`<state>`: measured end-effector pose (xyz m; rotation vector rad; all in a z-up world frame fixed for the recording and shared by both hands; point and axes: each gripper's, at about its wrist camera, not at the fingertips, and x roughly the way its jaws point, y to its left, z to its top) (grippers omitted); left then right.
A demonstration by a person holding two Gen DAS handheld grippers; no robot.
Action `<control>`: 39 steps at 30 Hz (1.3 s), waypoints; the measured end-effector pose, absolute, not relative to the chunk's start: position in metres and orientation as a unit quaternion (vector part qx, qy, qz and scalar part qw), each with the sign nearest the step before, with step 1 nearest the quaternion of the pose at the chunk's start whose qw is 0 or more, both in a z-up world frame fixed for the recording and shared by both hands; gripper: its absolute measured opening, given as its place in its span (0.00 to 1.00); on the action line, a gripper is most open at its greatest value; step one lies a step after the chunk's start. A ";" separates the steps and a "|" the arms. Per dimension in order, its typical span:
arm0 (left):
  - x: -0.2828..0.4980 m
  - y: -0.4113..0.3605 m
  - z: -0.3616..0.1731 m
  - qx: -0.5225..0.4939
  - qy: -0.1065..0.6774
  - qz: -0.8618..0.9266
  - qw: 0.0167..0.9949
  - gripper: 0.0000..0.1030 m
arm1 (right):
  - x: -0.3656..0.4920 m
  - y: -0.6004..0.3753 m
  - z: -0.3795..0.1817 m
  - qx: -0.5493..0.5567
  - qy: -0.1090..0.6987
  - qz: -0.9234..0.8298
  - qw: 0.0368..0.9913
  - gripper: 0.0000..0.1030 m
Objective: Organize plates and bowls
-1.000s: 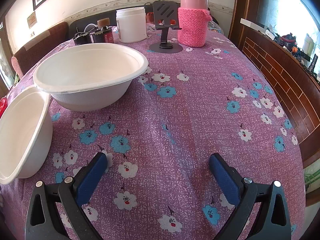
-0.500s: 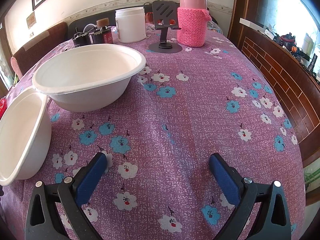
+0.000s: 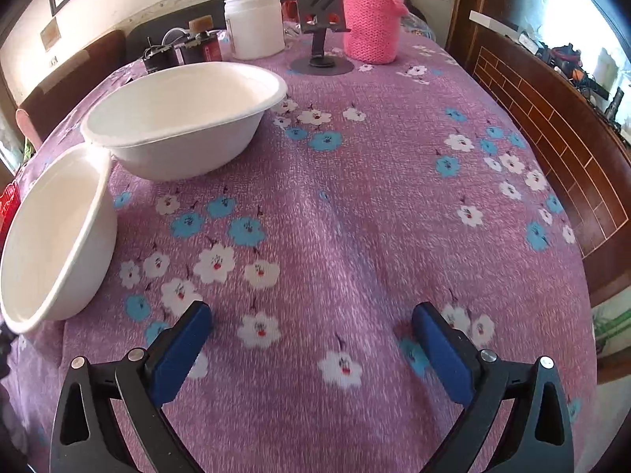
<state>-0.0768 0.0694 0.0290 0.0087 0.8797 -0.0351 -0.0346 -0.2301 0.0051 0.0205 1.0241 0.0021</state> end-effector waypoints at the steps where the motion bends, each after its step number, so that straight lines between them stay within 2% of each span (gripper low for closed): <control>1: -0.083 0.071 0.038 0.003 0.407 -0.017 0.913 0.99 | -0.043 -0.230 0.011 0.007 0.477 -0.005 0.879 0.99; 7: -0.114 0.079 0.087 0.009 0.300 0.016 0.954 0.99 | -0.086 -0.227 0.061 0.022 0.357 -0.001 0.934 0.99; 11: -0.117 0.090 0.110 -0.007 0.274 0.031 0.961 1.00 | -0.098 -0.209 0.090 0.032 0.279 0.012 0.960 0.99; 18: -0.108 0.096 0.121 0.011 0.275 0.060 0.959 1.00 | -0.066 -0.173 0.084 0.038 0.334 0.070 0.939 0.99; 25: -0.093 0.087 0.117 0.027 0.289 0.060 0.955 1.00 | -0.056 -0.158 0.071 0.056 0.323 0.090 0.941 0.99; 30: -0.075 0.075 0.108 0.027 0.312 0.038 0.949 1.00 | -0.045 -0.163 0.058 0.079 0.330 0.100 0.935 0.85; 32: -0.069 0.070 0.104 0.027 0.320 0.031 0.947 1.00 | -0.041 -0.166 0.052 0.087 0.336 0.102 0.932 0.84; 35: -0.056 0.067 0.102 0.008 0.332 0.006 0.943 1.00 | -0.037 -0.171 0.045 0.100 0.346 0.108 0.926 0.74; 39: -0.033 0.067 0.097 -0.037 0.359 -0.039 0.932 1.00 | -0.036 -0.173 0.043 0.112 0.348 0.119 0.923 0.73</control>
